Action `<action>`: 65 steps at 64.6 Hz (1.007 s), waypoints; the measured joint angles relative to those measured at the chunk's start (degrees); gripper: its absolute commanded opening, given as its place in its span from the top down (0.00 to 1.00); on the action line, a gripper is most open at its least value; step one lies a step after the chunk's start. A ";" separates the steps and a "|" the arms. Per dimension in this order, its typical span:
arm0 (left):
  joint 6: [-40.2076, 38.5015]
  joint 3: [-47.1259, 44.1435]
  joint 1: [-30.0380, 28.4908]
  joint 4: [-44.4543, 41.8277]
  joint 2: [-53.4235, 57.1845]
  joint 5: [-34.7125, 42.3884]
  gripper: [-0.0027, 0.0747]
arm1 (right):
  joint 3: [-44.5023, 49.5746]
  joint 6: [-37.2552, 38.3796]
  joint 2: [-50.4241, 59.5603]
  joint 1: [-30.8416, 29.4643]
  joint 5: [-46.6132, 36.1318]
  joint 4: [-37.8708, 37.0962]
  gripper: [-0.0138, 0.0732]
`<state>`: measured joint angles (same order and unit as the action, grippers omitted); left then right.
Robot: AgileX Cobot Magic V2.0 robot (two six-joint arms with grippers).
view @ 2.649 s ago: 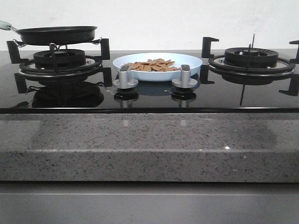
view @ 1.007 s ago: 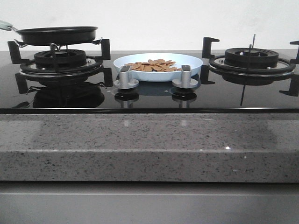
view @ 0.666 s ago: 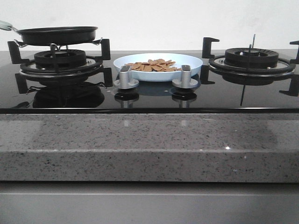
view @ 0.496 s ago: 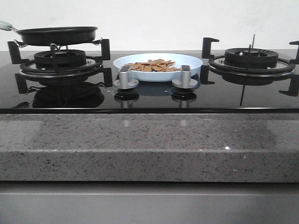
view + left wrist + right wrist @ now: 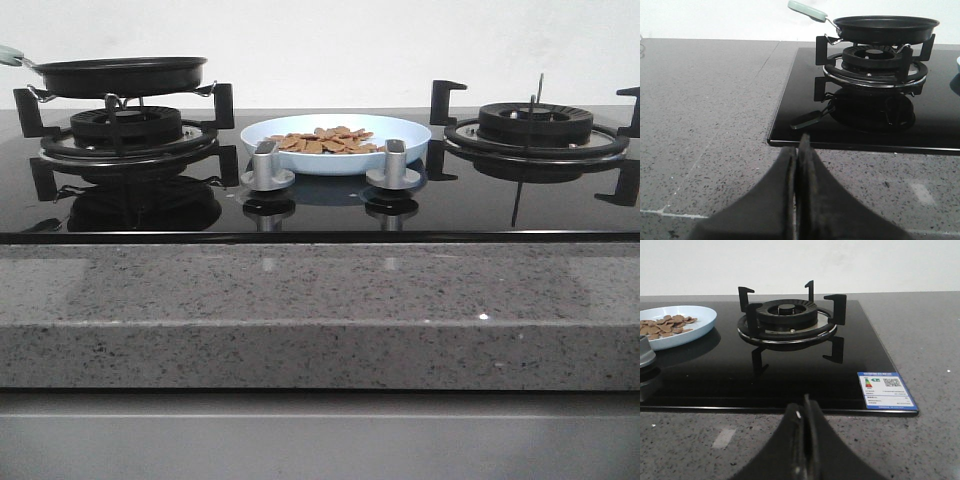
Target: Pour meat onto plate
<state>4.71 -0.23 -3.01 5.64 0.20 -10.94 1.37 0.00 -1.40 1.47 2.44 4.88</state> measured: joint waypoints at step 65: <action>0.00 0.00 0.00 0.09 0.00 0.13 0.99 | 0.14 0.52 1.98 -0.10 6.98 0.00 0.92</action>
<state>4.71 -0.23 -3.01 5.74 0.20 -10.81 1.51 0.52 0.58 1.37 9.42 4.88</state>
